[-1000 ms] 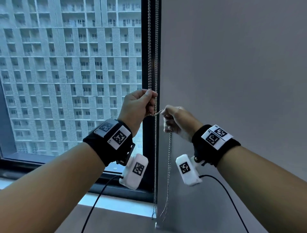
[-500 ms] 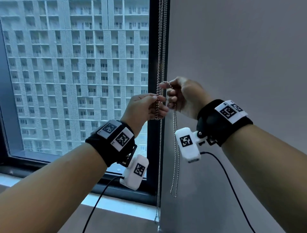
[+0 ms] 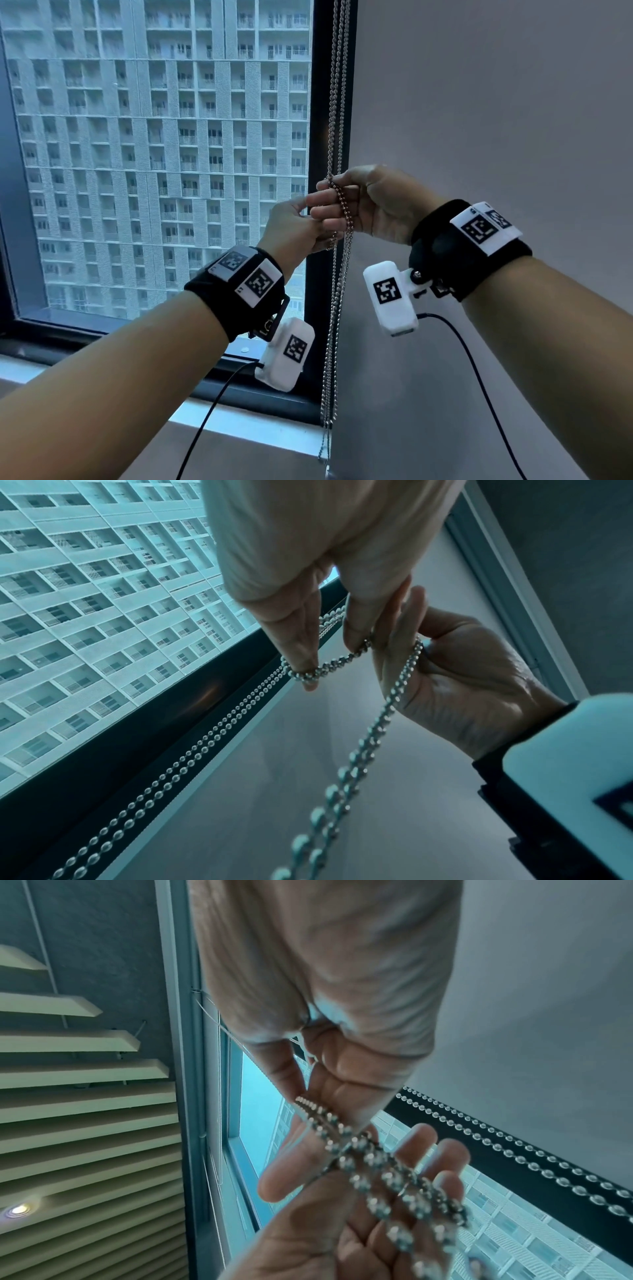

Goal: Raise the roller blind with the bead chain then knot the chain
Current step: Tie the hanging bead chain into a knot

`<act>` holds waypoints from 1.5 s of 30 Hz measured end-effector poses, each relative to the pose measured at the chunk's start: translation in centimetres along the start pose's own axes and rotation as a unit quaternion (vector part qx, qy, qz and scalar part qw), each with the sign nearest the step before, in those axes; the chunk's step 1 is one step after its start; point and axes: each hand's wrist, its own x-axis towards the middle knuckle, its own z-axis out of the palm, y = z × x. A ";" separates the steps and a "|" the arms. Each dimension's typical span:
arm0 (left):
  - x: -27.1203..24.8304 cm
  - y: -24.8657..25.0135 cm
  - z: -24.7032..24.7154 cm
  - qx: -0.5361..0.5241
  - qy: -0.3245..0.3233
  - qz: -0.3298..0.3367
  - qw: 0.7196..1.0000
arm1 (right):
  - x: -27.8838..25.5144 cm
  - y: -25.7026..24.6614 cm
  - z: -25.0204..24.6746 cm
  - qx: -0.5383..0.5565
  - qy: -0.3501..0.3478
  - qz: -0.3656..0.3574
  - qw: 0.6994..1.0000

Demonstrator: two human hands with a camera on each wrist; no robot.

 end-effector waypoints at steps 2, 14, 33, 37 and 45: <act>0.1 0.0 -0.2 0.009 0.002 0.006 1.000 | 0.1 0.1 -0.1 -0.002 0.003 -0.005 1.000; 1.1 -1.5 -1.5 0.066 0.130 0.102 0.984 | 0.8 0.9 -0.3 -0.076 0.087 -0.077 0.990; 0.8 -0.4 -1.4 -0.012 -0.055 0.061 0.997 | 1.8 2.0 0.1 -0.134 0.161 -0.099 0.973; 0.9 0.0 -1.5 -0.055 -0.047 0.090 0.993 | 1.9 1.9 0.2 -0.173 0.162 -0.099 0.966; 1.1 0.0 -1.8 -0.101 0.000 0.089 0.991 | 2.2 1.7 0.4 -0.259 0.157 -0.099 0.948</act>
